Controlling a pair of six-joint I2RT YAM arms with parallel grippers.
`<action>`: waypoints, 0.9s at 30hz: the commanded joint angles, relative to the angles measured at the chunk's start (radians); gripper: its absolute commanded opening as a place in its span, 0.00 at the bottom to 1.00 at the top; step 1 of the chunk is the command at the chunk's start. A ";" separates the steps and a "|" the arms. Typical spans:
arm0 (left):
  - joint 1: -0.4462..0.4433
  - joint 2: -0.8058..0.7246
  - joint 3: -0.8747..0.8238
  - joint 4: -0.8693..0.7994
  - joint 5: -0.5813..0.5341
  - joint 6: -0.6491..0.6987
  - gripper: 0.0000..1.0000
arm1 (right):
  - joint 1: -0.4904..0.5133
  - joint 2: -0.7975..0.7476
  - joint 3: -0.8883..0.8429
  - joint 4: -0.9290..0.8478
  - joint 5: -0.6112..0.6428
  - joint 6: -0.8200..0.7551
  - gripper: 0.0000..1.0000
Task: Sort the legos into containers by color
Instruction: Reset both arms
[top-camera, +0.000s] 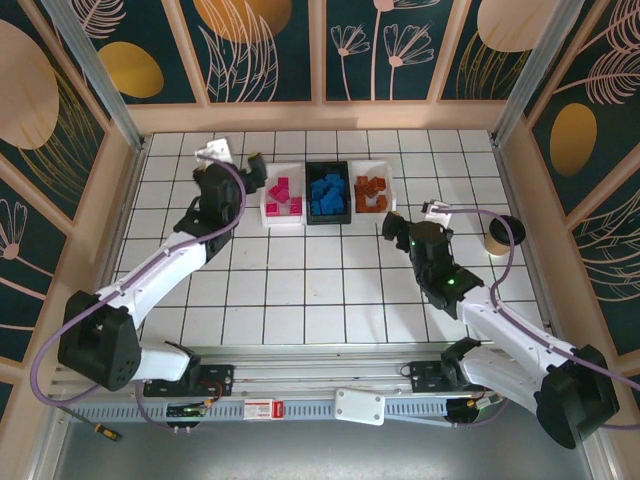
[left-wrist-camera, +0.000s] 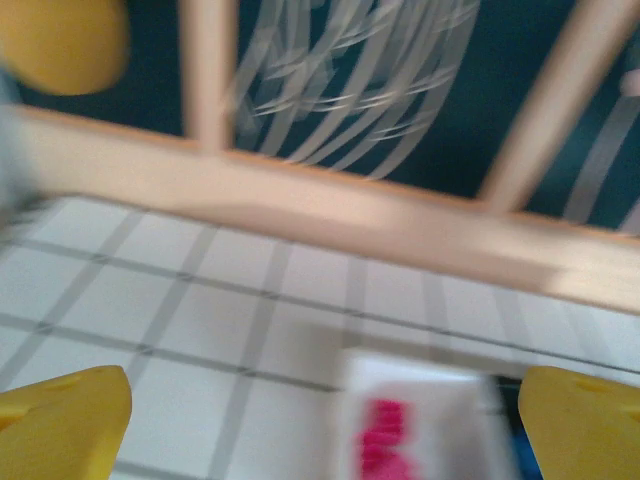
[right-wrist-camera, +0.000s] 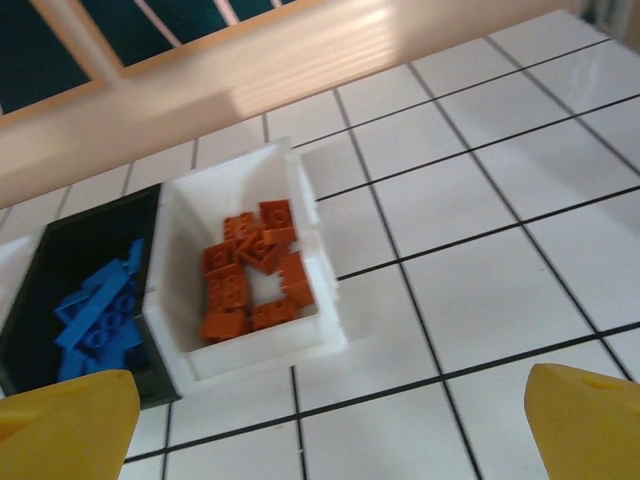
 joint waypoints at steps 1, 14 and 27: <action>0.033 -0.038 -0.176 0.282 -0.319 0.248 0.99 | -0.012 0.016 -0.009 0.042 0.132 0.024 0.99; 0.246 0.120 -0.581 0.865 0.012 0.313 0.99 | -0.215 -0.019 -0.034 0.057 0.029 0.063 0.99; 0.318 0.124 -0.775 1.183 0.232 0.282 0.99 | -0.404 0.112 -0.379 0.983 -0.107 -0.468 0.99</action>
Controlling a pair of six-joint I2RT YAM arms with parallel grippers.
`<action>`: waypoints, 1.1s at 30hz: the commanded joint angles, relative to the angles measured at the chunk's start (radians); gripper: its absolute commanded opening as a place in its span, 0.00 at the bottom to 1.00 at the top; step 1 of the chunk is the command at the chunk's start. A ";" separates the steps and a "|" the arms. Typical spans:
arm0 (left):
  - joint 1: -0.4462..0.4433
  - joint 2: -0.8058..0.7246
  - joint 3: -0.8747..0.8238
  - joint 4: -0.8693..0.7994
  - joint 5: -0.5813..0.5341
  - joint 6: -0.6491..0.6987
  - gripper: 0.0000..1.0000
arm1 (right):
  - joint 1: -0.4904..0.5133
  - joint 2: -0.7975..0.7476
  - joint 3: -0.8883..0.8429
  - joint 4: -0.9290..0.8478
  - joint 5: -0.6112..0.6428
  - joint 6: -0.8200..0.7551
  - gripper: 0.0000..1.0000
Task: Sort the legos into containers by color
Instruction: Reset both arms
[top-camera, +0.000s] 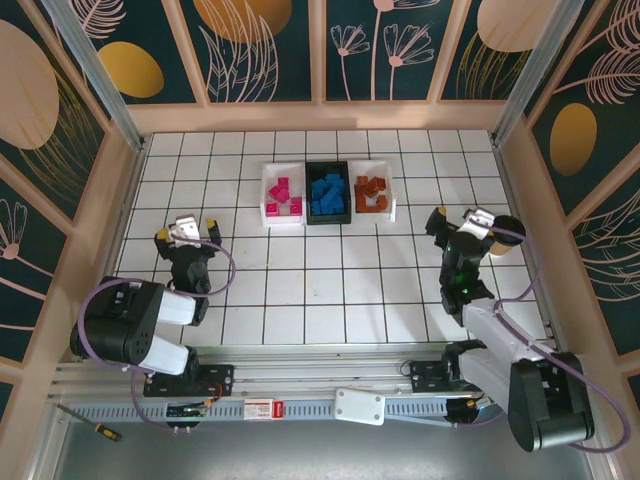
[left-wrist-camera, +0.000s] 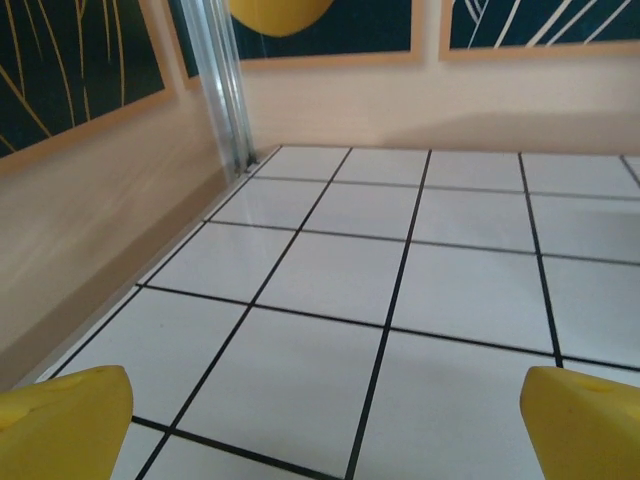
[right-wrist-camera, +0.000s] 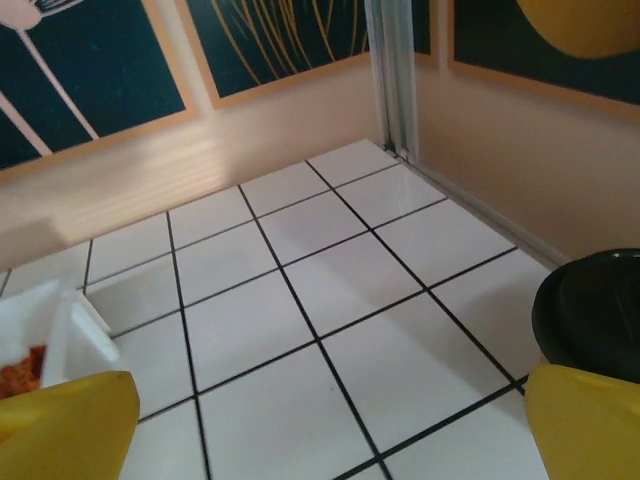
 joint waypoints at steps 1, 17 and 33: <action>0.043 0.037 -0.061 0.237 0.148 -0.015 0.99 | -0.038 0.115 -0.093 0.453 -0.068 -0.182 0.99; 0.068 0.052 0.040 0.071 0.032 -0.086 0.99 | -0.194 0.565 -0.051 0.735 -0.380 -0.123 0.99; 0.067 0.056 0.046 0.063 0.039 -0.086 0.99 | -0.184 0.576 -0.058 0.760 -0.295 -0.111 0.99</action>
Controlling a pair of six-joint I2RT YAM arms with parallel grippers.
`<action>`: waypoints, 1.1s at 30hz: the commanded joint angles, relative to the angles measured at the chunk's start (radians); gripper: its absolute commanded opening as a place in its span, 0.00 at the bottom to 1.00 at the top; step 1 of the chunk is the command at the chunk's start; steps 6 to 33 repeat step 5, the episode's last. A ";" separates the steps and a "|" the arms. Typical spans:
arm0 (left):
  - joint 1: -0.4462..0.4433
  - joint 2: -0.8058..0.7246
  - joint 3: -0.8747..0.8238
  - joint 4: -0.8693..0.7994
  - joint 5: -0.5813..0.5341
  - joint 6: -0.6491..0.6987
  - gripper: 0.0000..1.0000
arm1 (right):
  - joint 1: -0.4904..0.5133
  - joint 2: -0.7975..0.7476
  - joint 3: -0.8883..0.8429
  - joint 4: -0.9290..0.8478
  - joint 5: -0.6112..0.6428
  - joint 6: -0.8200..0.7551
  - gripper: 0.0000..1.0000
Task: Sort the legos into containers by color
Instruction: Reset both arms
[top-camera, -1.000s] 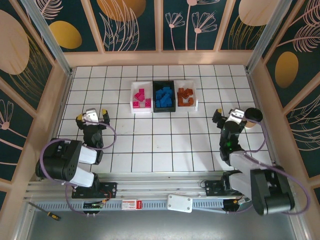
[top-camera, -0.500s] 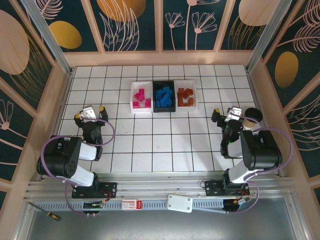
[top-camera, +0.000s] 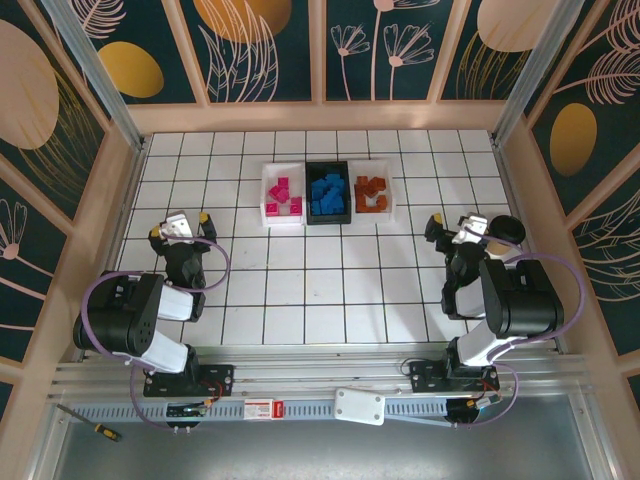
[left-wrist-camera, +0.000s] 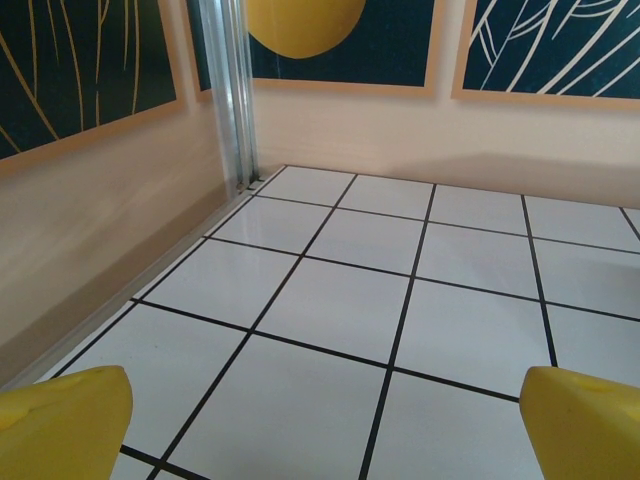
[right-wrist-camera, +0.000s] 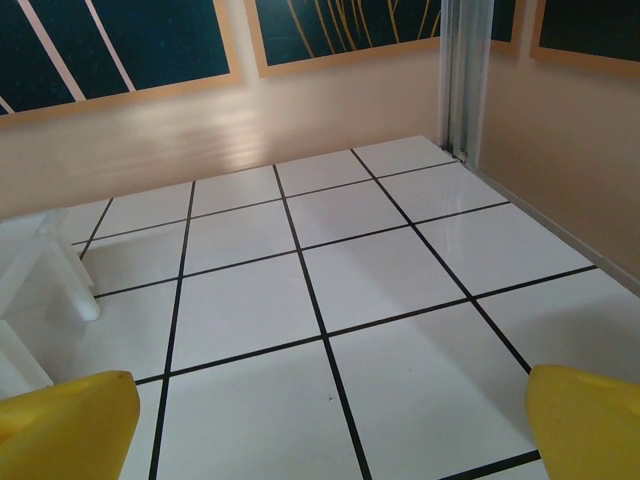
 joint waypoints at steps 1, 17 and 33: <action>0.008 0.007 0.016 0.016 0.000 -0.024 0.99 | 0.004 0.007 0.023 0.017 0.022 0.005 0.99; 0.008 0.006 0.011 0.023 0.000 -0.023 0.99 | 0.004 0.008 0.022 0.022 0.022 0.006 0.99; 0.008 0.006 0.011 0.023 0.000 -0.023 0.99 | 0.004 0.008 0.022 0.022 0.022 0.006 0.99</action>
